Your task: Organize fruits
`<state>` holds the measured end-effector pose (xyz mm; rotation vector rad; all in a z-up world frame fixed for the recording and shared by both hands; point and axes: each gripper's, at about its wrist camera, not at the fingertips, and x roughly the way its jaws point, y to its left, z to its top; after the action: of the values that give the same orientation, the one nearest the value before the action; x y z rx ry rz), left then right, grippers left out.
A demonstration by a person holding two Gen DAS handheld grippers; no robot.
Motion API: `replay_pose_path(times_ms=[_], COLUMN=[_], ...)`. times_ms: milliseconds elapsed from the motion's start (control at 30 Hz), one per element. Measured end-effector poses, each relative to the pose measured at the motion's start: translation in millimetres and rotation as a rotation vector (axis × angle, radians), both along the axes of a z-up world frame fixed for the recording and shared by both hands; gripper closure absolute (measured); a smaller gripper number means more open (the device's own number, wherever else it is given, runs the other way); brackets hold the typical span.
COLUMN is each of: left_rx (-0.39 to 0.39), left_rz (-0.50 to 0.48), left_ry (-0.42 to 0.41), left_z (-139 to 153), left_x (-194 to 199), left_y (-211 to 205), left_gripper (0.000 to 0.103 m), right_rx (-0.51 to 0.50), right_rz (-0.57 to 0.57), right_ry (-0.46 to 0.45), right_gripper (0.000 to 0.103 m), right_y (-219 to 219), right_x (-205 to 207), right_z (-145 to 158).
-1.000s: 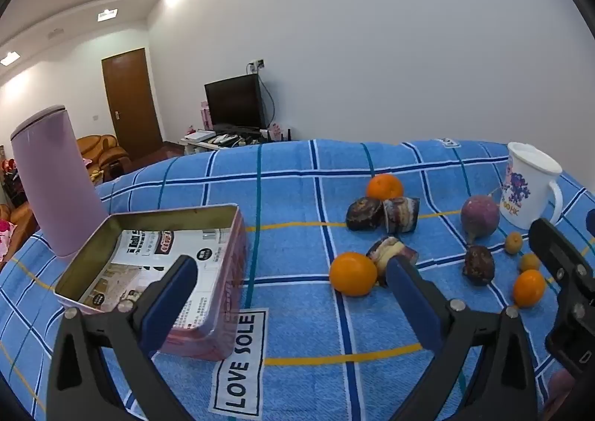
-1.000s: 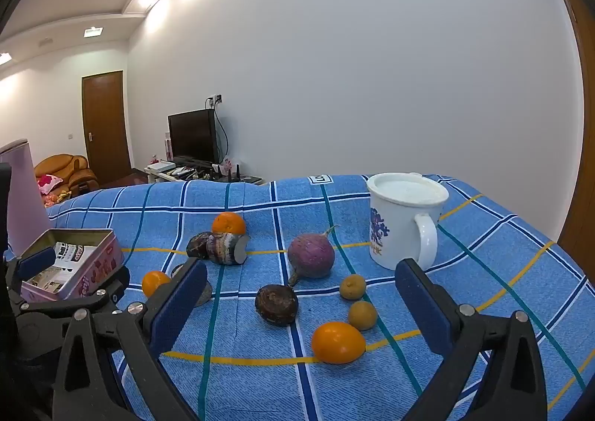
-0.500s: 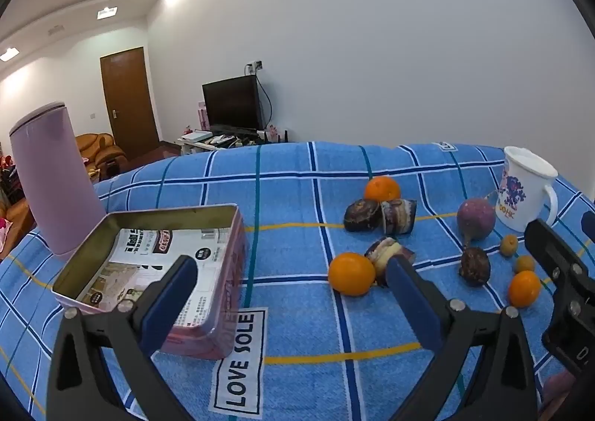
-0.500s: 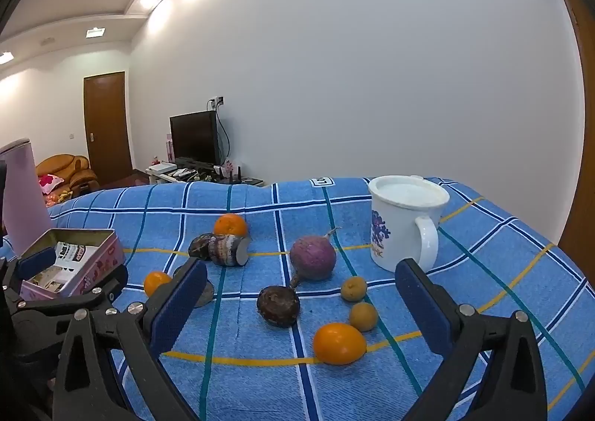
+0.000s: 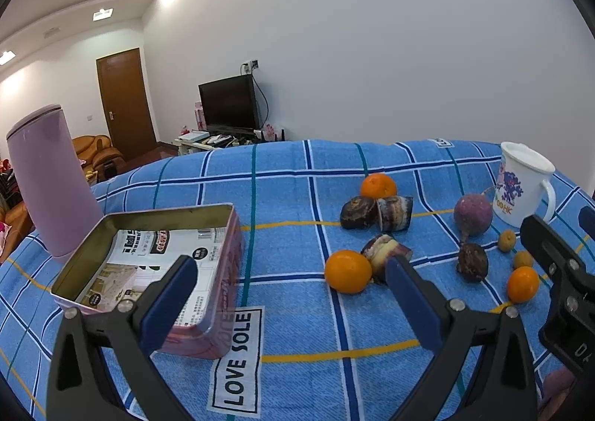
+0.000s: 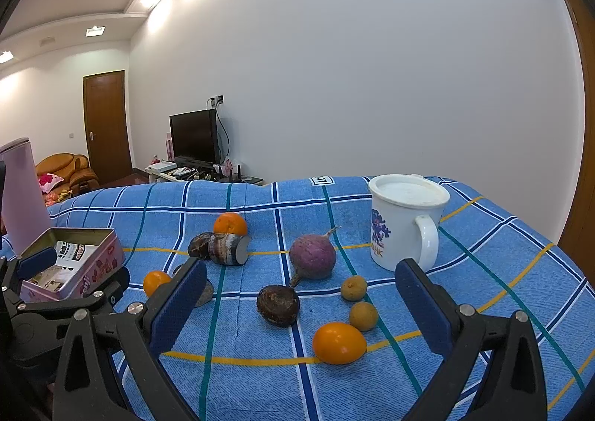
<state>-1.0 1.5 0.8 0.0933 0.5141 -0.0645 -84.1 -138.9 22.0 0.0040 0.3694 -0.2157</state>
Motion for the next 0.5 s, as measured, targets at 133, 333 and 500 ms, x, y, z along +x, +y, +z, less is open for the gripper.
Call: replay_pose_path(times_ms=[133,333,500], left_rx=[0.002,0.002,0.001], left_rz=[-0.002,-0.002,-0.003], left_ry=[0.0,0.0,0.001], left_z=[-0.7,-1.0,-1.3], left_x=[-0.4,-0.8,-0.7], left_y=[-0.9,-1.0,-0.5], left_gripper=[0.0,0.0,0.0], right_rx=[0.0,0.004,0.006], right_rz=[-0.001,-0.002,-0.007], right_ry=[0.0,0.001,0.003], right_gripper=[0.001,0.001,0.001], right_y=[0.9,-2.2,-0.3], right_x=[-0.5,0.1,0.8], right_z=[0.3,0.4,-1.1])
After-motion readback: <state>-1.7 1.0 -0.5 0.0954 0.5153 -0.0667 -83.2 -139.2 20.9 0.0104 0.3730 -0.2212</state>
